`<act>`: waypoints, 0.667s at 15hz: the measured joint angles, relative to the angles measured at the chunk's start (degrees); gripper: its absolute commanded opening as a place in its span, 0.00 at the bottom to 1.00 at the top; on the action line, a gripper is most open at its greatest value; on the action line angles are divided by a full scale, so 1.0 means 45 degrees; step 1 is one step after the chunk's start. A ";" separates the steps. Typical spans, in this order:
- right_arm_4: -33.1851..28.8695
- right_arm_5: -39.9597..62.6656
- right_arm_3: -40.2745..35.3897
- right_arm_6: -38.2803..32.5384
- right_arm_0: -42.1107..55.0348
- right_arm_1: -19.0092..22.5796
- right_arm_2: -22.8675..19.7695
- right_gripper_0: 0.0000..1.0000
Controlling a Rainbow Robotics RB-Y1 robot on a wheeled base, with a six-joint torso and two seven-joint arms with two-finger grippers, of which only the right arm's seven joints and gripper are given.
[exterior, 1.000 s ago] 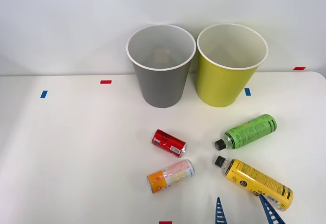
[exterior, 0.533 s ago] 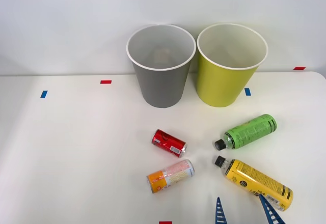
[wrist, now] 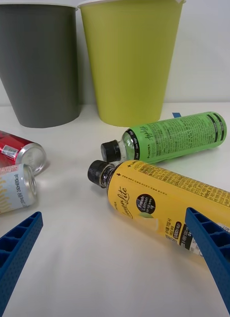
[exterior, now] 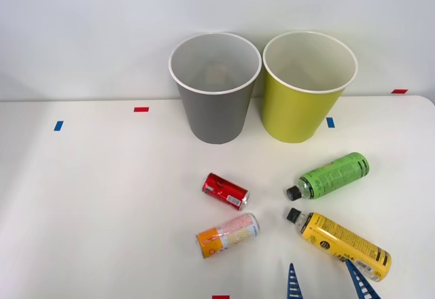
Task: Put cans in the gray bin, plastic bottles in the light green bin
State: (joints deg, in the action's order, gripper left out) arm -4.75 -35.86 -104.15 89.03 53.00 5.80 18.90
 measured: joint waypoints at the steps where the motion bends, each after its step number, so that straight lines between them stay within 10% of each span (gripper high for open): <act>1: 0.0000 0.0000 0.0000 0.0000 0.0000 0.0000 0.0000 1.00; 10: 0.0000 0.0000 0.0000 0.0000 0.0000 0.0000 0.0000 1.00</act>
State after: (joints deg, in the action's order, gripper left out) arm -4.75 -35.86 -104.15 89.03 53.00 5.80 18.90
